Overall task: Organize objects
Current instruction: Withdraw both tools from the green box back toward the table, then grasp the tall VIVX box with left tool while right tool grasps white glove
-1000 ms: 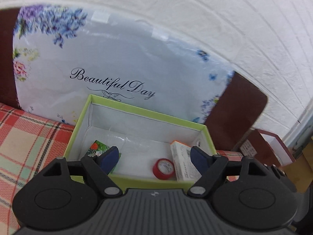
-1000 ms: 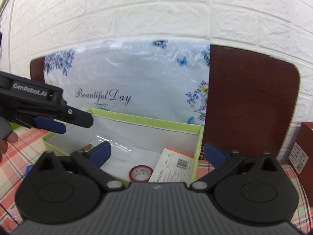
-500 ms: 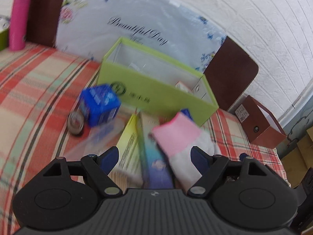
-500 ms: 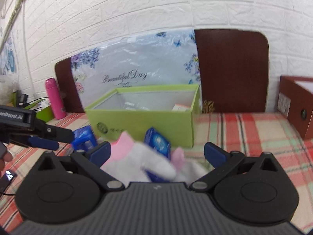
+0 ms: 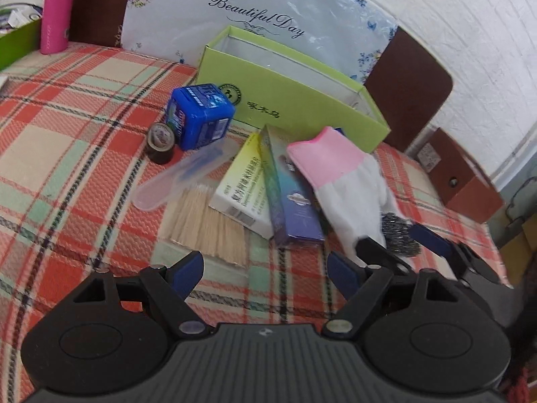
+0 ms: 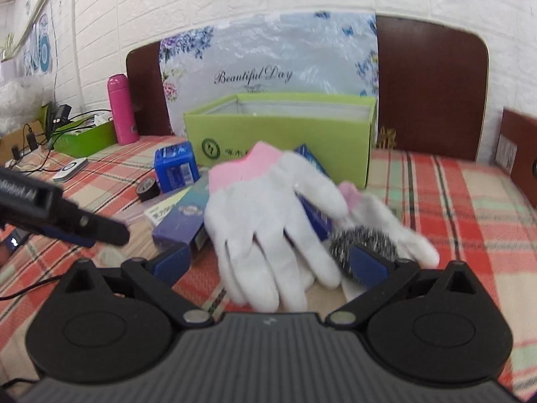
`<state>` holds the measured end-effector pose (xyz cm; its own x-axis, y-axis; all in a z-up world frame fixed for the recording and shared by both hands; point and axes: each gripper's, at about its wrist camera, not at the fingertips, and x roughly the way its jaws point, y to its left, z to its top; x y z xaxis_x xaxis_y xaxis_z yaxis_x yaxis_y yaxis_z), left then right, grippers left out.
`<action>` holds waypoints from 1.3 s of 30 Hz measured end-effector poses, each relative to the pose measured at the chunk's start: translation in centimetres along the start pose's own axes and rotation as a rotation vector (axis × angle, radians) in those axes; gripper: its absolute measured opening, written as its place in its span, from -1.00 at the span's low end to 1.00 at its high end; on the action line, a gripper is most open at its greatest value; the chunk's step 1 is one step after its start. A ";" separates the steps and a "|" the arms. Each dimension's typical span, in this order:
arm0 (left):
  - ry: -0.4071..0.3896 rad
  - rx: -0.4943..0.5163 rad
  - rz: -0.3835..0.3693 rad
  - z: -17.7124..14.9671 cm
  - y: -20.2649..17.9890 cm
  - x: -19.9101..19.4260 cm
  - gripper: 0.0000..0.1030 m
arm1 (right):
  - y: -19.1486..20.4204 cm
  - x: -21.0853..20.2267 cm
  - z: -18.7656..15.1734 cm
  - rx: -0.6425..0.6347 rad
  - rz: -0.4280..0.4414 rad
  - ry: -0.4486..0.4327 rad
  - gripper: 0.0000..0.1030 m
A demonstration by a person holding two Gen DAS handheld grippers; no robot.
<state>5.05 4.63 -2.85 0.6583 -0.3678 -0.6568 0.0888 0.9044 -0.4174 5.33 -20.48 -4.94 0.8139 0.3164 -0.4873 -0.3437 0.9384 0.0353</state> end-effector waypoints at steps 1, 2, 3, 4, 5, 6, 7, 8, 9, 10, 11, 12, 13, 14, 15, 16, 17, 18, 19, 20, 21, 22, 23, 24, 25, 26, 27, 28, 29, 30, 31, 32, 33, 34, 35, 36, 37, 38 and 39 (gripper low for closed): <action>-0.002 -0.010 -0.018 0.0 0.1 -0.2 0.63 | 0.1 0.5 0.3 -0.014 -0.001 -0.010 1.00; -0.008 -0.015 -0.029 0.1 0.2 -0.4 0.63 | 0.3 0.8 0.6 -0.023 -0.003 -0.015 1.00; -0.018 -0.015 -0.032 0.2 0.2 -0.6 0.63 | 0.5 1.2 0.9 -0.031 -0.001 -0.021 0.99; -0.026 -0.010 -0.026 0.2 0.1 -0.8 0.63 | 0.6 1.4 1.0 -0.041 0.006 -0.026 0.97; -0.033 -0.005 -0.015 0.3 0.1 -0.8 0.63 | 0.9 1.9 1.2 -0.055 0.017 -0.028 0.86; -0.039 -0.003 -0.007 0.4 0.0 -0.8 0.63 | 1.0 2.2 1.2 -0.063 0.024 -0.025 0.79; -0.045 -0.004 -0.003 0.4 0.0 -0.8 0.63 | 1.2 2.7 1.3 -0.069 0.025 -0.011 0.59; -0.050 -0.008 -0.005 0.4 0.0 -0.8 0.63 | 1.3 3.0 1.2 -0.075 0.027 0.002 0.41; -0.052 -0.015 -0.009 0.5 0.0 -0.6 0.63 | 1.3 3.1 1.1 -0.077 0.032 0.011 0.30; -0.050 -0.019 -0.013 0.7 0.0 -0.5 0.63 | 1.2 3.0 1.0 -0.077 0.045 0.020 -0.03; -0.049 -0.019 -0.015 0.8 -0.1 -0.2 0.63 | 1.1 2.8 0.9 -0.067 0.065 0.029 -0.39; -0.051 -0.016 -0.015 1.0 -0.2 0.1 0.63 | 0.9 2.4 0.9 -0.052 0.067 0.026 -0.41; -0.055 -0.008 -0.016 1.3 -0.5 0.4 0.63 | 0.7 1.8 0.9 -0.040 0.058 0.015 -0.47; -0.061 0.001 -0.021 1.6 -0.9 0.9 0.63 | 0.4 1.1 0.8 -0.031 0.050 0.004 -0.50; -0.067 0.010 -0.029 1.9 -1.2 1.3 0.63 | 0.0 0.2 0.8 -0.016 0.049 -0.008 -0.50; -0.073 0.022 -0.043 2.2 -1.6 2.0 0.63 | -0.5 -0.8 0.7 0.011 0.054 -0.023 -0.52; -0.075 0.027 -0.047 2.6 -1.9 2.7 0.63 | -1.1 -1.8 0.6 0.040 0.057 -0.033 -0.70; -0.073 0.028 -0.043 3.0 -2.3 3.4 0.63 | -1.5 -2.7 0.4 0.065 0.058 -0.036 -0.80; -0.068 0.030 -0.033 3.3 -2.6 4.2 0.63 | -2.1 -3.9 0.1 0.095 0.050 -0.033 -0.79; -0.064 0.036 -0.021 3.6 -2.9 5.0 0.63 | -2.5 -4.7 -0.2 0.107 0.045 -0.027 -0.79; -0.062 0.044 -0.011 3.8 -3.2 5.6 0.63 | -2.8 -5.6 -0.6 0.119 0.035 -0.016 -0.79; -0.060 0.051 -0.001 3.9 -3.5 6.1 0.63 | -3.1 -6.4 -1.0 0.129 0.027 0.001 -0.79; -0.059 0.060 0.007 4.0 -3.8 6.5 0.63 | -3.3 -6.9 -1.5 0.138 0.031 0.022 -0.79; -0.060 0.068 0.009 4.1 -3.9 6.8 0.61 | -3.5 -7.3 -1.9 0.150 0.040 0.039 -0.79; -0.061 0.078 0.008 4.0 -4.0 7.0 0.49 | -3.6 -7.7 -2.4 0.166 0.055 0.058 -0.79; -0.058 0.082 0.016 3.9 -3.9 7.2 0.18 | -3.5 -7.8 -2.8 0.179 0.084 0.081 -0.77; -0.056 0.084 0.031 3.9 -3.8 7.3 -0.03 | -3.3 -7.8 -3.2 0.189 0.113 0.097 -0.73; -0.059 0.098 0.032 3.7 -3.6 7.3 -0.12 | -3.1 -7.6 -3.5 0.196 0.132 0.110 -0.70; -0.056 0.108 0.019 3.6 -3.4 7.2 -0.12 | -2.5 -7.4 -3.9 0.195 0.157 0.126 -0.68; -0.048 0.117 0.014 3.5 -3.3 6.9 -0.13 | -2.1 -7.2 -4.0 0.190 0.178 0.134 -0.64; -0.038 0.132 0.013 3.3 -3.2 6.4 -0.13 | -1.7 -6.9 -4.1 0.187 0.196 0.136 -0.57; -0.027 0.153 0.013 3.0 -3.2 5.9 -0.13 | -1.3 -6.6 -4.0 0.183 0.213 0.141 -0.51; -0.018 0.173 0.010 2.6 -3.1 5.3 -0.13 | -1.1 -6.5 -4.0 0.177 0.223 0.143 -0.47; -0.008 0.190 0.002 2.0 -2.9 4.6 -0.13 | -0.7 -6.4 -4.0 0.166 0.230 0.142 -0.37; 0.007 0.208 -0.014 1.3 -2.5 3.9 -0.13 | -0.5 -6.4 -4.0 0.153 0.233 0.137 -0.26; 0.024 0.219 -0.026 0.5 -2.1 3.2 -0.13 | -0.4 -6.6 -3.9 0.138 0.232 0.130 -0.20; 0.040 0.224 -0.029 -0.3 -1.8 2.6 -0.13 | -0.3 -6.7 -3.9 0.121 0.225 0.123 -0.08; 0.052 0.222 -0.024 -0.9 -1.4 2.2 -0.08 | -0.3 -6.8 -3.9 0.109 0.215 0.120 0.07; 0.055 0.212 -0.019 -1.5 -1.0 1.8 -0.04 | -0.3 -6.7 -3.9 0.095 0.206 0.120 0.14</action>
<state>5.03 2.78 -4.50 0.6136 -0.3911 -0.6860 0.2601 0.9204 -0.2920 -1.87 -23.46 -5.09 0.6678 0.4890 -0.5612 -0.4464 0.8664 0.2237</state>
